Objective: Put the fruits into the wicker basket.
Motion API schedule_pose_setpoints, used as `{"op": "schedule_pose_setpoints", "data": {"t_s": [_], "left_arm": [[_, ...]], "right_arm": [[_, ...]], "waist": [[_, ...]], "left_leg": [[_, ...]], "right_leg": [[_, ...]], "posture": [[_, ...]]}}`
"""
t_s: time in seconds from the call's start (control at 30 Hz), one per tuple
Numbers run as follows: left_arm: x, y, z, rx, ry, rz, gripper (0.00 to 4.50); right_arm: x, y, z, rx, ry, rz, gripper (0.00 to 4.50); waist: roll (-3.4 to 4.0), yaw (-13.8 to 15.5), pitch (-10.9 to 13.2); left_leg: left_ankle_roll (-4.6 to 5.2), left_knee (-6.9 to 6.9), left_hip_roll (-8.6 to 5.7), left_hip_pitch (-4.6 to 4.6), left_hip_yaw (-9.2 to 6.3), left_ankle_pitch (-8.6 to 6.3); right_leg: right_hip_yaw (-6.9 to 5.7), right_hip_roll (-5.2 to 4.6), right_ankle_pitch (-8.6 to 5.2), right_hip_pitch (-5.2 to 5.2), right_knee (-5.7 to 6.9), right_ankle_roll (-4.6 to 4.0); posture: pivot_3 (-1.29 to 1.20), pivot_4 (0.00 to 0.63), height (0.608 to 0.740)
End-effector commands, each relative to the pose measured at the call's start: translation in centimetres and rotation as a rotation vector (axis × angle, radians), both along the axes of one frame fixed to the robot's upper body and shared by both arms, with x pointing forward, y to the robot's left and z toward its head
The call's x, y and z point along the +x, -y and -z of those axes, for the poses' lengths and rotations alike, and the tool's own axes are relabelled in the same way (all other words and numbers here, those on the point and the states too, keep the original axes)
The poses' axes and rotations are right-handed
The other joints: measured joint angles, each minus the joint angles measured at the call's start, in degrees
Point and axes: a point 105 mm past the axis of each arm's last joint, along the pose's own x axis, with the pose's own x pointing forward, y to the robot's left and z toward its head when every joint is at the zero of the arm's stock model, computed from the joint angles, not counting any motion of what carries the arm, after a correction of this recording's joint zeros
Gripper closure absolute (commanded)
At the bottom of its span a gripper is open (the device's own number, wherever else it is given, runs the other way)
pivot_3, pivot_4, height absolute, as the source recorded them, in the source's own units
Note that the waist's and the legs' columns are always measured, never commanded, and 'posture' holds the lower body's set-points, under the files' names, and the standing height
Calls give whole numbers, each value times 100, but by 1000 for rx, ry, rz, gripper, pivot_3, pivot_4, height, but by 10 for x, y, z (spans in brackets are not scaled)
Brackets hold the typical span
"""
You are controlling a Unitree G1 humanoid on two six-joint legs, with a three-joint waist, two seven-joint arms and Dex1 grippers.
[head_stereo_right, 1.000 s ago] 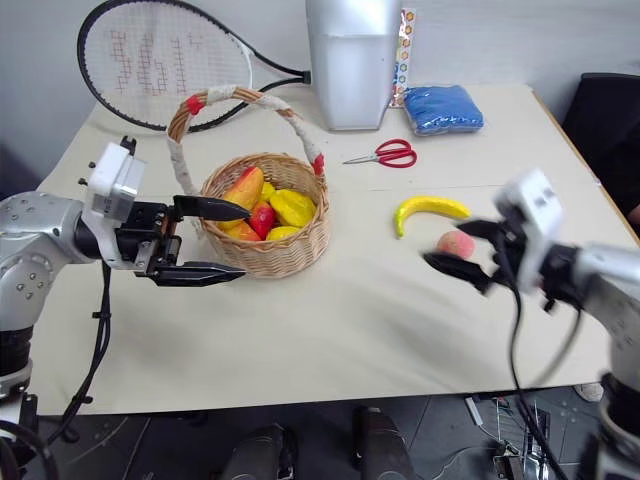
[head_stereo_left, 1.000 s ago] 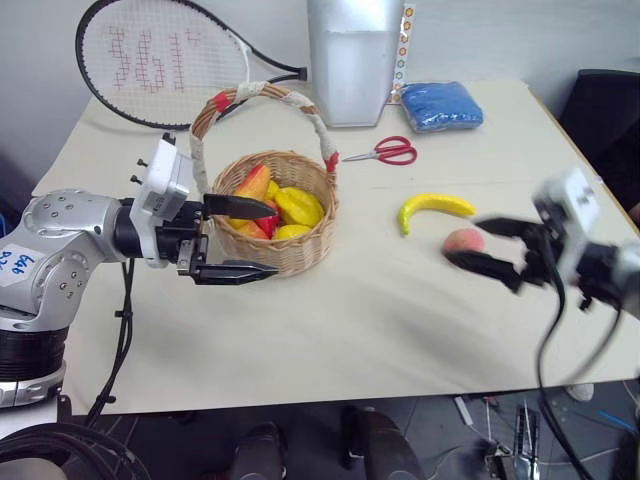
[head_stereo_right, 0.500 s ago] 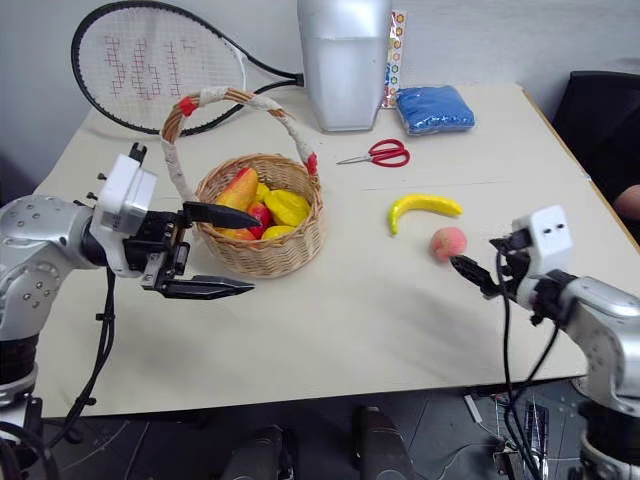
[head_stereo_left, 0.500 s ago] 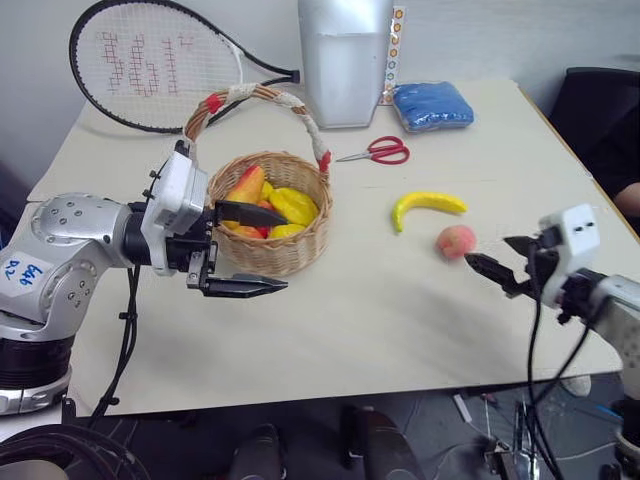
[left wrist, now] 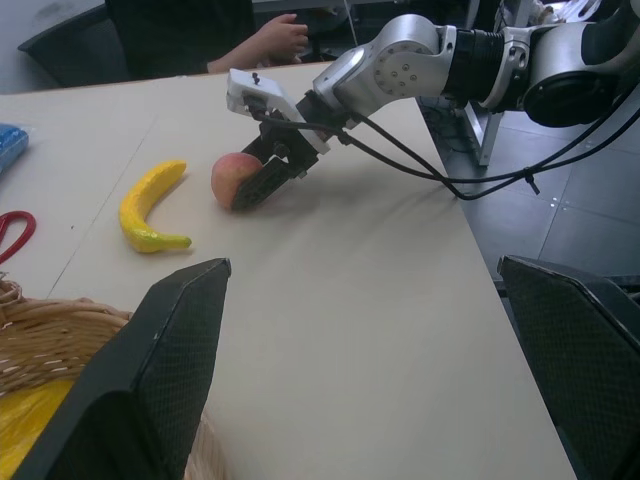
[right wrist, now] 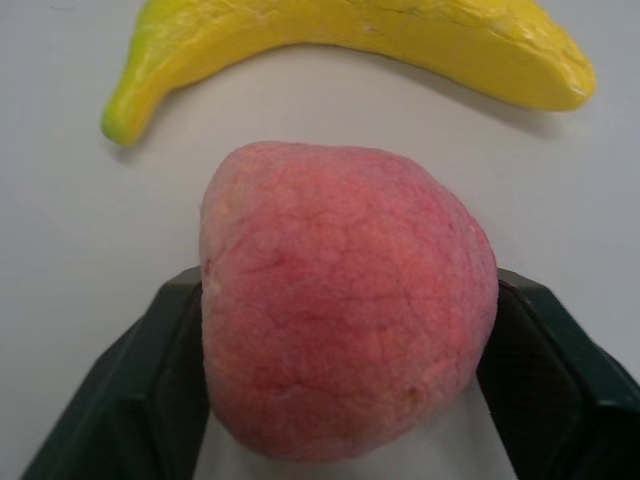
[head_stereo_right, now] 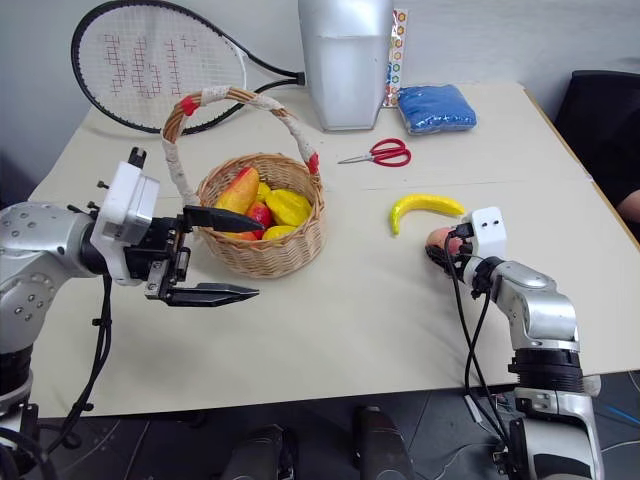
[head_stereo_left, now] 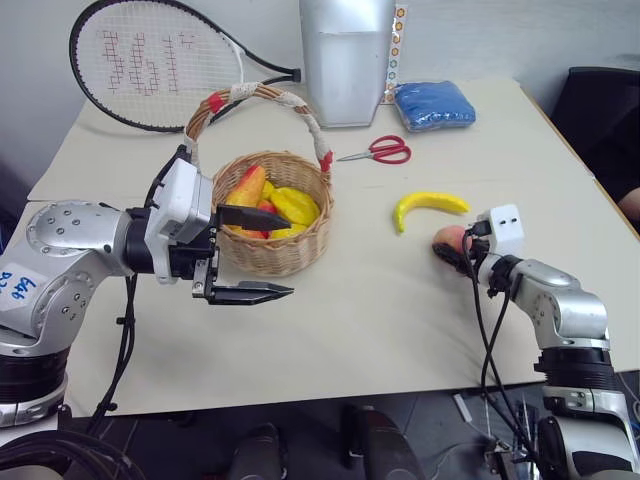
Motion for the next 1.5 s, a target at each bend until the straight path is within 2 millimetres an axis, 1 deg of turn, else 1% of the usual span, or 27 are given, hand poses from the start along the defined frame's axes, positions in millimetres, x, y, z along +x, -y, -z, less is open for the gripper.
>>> {"op": "schedule_pose_setpoints", "data": {"t_s": [0.03, 0.13, 0.17, 0.23, 0.27, 0.33, 0.4, 0.43, 0.47, 0.53, 0.6, 0.63, 0.7, 0.77, 0.8, 0.9, 0.97, 1.0, 1.03, 1.13, 1.23, 1.27, 1.3, 1.37, 1.4, 1.5], "left_arm": [[3, -10, -6, -22, 32, -77, 0], [3, -16, -6, -59, 27, -146, 0], [1, -20, -6, -73, 23, -172, 0], [-3, -29, -6, -87, 17, -227, 0], [-5, -33, -5, -87, 17, -253, 0], [-7, -37, -4, -84, 17, -288, 0], [-9, -40, -3, -79, 21, -310, 0], [-10, -40, -3, -78, 23, -317, 0], [-11, -40, -4, -78, 28, -321, 0], [-11, -38, -6, -80, 38, -326, 0], [-12, -37, -8, -81, 47, -327, 0], [-12, -36, -8, -82, 50, -327, 0], [-13, -35, -9, -84, 53, -327, 0], [-14, -33, -10, -93, 52, -320, 0], [-15, -31, -10, -97, 51, -314, 0], [-16, -22, -11, -115, 51, -285, 0], [-14, -20, -11, -120, 49, -273, 0], [-13, -20, -11, -119, 47, -271, 0], [-12, -21, -12, -117, 46, -271, 0], [-8, -23, -12, -113, 42, -263, 0], [-7, -23, -13, -113, 39, -248, 0], [-6, -23, -13, -112, 39, -243, 0], [-6, -22, -13, -111, 38, -239, 0], [-5, -21, -13, -112, 40, -230, 0], [-5, -21, -13, -112, 41, -227, 0], [-7, -18, -14, -115, 40, -206, 0]], "right_arm": [[-15, -20, -35, 9, 122, -157, 2059], [-43, -66, -65, 73, 173, -413, 2062], [-49, -83, -76, 100, 189, -475, 2062], [-52, -117, -93, 145, 208, -568, 2062], [-51, -135, -101, 157, 224, -604, 2062], [-45, -164, -113, 168, 247, -648, 2062], [-35, -194, -123, 181, 254, -669, 2062], [-31, -204, -126, 184, 253, -673, 2062], [-24, -219, -129, 179, 256, -679, 2062], [-14, -243, -130, 138, 265, -687, 2062], [-5, -259, -126, 81, 273, -695, 2062], [-4, -263, -124, 67, 273, -708, 1712], [-12, -269, -127, 61, 296, -771, 1017], [-19, -271, -131, 70, 309, -800, 311], [-21, -270, -132, 70, 312, -803, 12], [-29, -259, -136, 64, 331, -807, 12], [-39, -242, -141, 70, 342, -824, 12], [-45, -231, -144, 68, 357, -833, 12], [-51, -218, -147, 67, 367, -836, 12], [-61, -163, -150, 49, 352, -758, 12], [-66, -109, -143, -21, 297, -625, 12], [-70, -88, -139, -25, 265, -580, 12], [-75, -72, -135, -14, 230, -546, 12], [-85, -46, -121, -14, 171, -480, 12], [-87, -38, -115, -28, 157, -452, 12], [-80, -8, -92, -90, 117, -287, 12]], "waist": [[0, -1, 0], [1, -22, 0], [1, -42, 0], [0, -84, 0], [0, -123, 0], [0, -134, 0], [0, -139, 0], [0, -141, 0], [0, -136, 0], [-2, -119, -1], [-3, -116, -2], [-5, -118, -3], [-7, -111, -4], [-6, -124, -4], [-6, -129, -4], [-6, -136, -4], [-7, -111, -4], [-7, -100, -4], [-7, -82, -4], [-7, 6, -4], [-7, 26, -4], [-7, 24, -4], [-7, 25, -4], [-7, 17, -3], [-7, 1, -3], [-7, -39, -3]], "left_leg": [[0, 0, 3, 1, 0, 0], [-1, -2, 10, 1, 0, 0], [-1, -2, 29, 2, 0, 0], [-5, -2, 48, 7, 4, -2], [-9, 0, 55, 9, 6, -2], [-13, -1, 57, 10, -1, 0], [-19, -3, 56, 9, -7, 2], [-21, -4, 55, 5, -7, 4], [-22, -3, 55, 3, -7, 4], [-21, -2, 53, -6, -8, 4], [-14, 0, 48, -10, -8, 1], [-11, 0, 47, -10, -7, -1], [-5, -2, 47, -17, -7, -5], [1, -2, 47, -28, -8, -9], [0, -2, 49, -29, -8, -12], [-7, -4, 56, -29, -11, -18], [-9, -5, 59, -29, -13, -20], [-9, -5, 57, -29, -16, -19], [-9, -3, 56, -28, -12, -19], [-7, 0, 53, -28, -10, -20], [-5, 0, 47, -24, -8, -22], [-2, -2, 44, -21, -8, -23], [0, -3, 41, -16, -4, -24], [8, -6, 39, -11, -3, -29], [9, -6, 35, -5, -1, -29], [9, -7, 39, 9, 12, -31]], "right_leg": [[0, 1, 0, 0, 0, 0], [1, 1, 0, 0, 0, 0], [1, 0, 0, 0, 0, 0], [4, -3, 0, 0, 3, 0], [5, -6, 2, 0, 3, -3], [-1, -9, 3, 0, 8, -9], [-10, -10, -2, -1, 11, -19], [-11, -11, -3, -7, 13, -21], [-12, -12, -3, -8, 13, -22], [-18, -19, -3, -10, 10, -22], [-22, -21, -2, -10, 8, -21], [-24, -23, -2, -9, 8, -21], [-29, -28, 2, -8, 8, -14], [-31, -33, 3, -11, 1, -12], [-32, -37, 3, -12, 0, -12], [-38, -34, 3, -12, -2, -12], [-41, -32, 2, -12, -3, -14], [-43, -33, 2, -11, -4, -14], [-41, -33, 2, -10, -5, -13], [-40, -26, 2, -10, -5, -13], [-42, -19, 1, -9, -18, -14], [-41, -19, 1, -8, -27, -15], [-40, -18, 1, -4, -29, -15], [-37, -17, 1, -1, -31, -15], [-34, -13, 1, 2, -31, -16], [-18, -8, 1, 3, -21, -17]], "posture": [[0, 150, 740], [0, 150, 740], [0, 150, 740], [0, 150, 740], [0, 150, 740], [0, 150, 740], [0, 150, 740], [0, 150, 740], [0, 150, 740], [0, 150, 740], [0, 150, 740], [0, 150, 740], [0, 150, 740], [0, 150, 740], [0, 150, 740], [0, 150, 740], [0, 150, 740], [0, 150, 740], [0, 150, 740], [0, 150, 740], [0, 150, 740], [0, 150, 740], [0, 150, 740], [0, 150, 740], [0, 150, 740], [0, 150, 740]]}}
